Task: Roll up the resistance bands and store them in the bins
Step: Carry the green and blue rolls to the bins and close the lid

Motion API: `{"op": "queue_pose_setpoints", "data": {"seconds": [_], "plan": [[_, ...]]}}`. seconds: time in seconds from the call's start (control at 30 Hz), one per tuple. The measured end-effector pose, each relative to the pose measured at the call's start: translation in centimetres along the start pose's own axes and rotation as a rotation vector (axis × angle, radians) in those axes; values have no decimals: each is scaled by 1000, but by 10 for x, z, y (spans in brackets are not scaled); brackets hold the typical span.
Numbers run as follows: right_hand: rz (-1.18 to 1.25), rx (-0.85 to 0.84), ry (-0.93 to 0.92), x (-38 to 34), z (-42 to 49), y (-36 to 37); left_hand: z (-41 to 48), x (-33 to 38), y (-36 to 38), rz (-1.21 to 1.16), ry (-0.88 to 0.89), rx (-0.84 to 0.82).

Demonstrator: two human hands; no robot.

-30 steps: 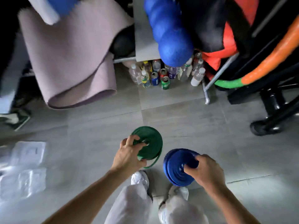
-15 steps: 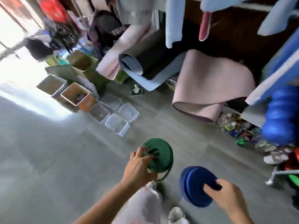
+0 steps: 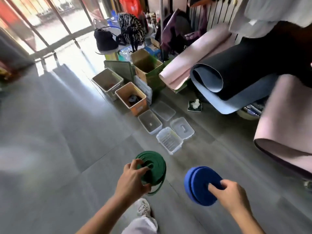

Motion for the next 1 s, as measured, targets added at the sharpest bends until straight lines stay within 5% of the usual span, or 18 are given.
{"op": "queue_pose_setpoints", "data": {"seconds": [0.37, 0.7, 1.0], "plan": [[52, 70, 120, -159, 73, 98, 183, -129, -93, 110, 134, -59], [6, 90, 322, -213, 195, 162, 338, -181, -68, 74, 148, -198], [96, 78, 466, -184, 295, 261, 471, -224, 18, 196, 230, -331]]}}
Point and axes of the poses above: each hand's wrist, its own z-axis towards the middle knuckle, its own y-axis out of the palm, x = y × z, the point moved 7 cm from there along z, towards the middle knuckle, and after that the axes turned 1 degree about z, right-handed, at the moved point
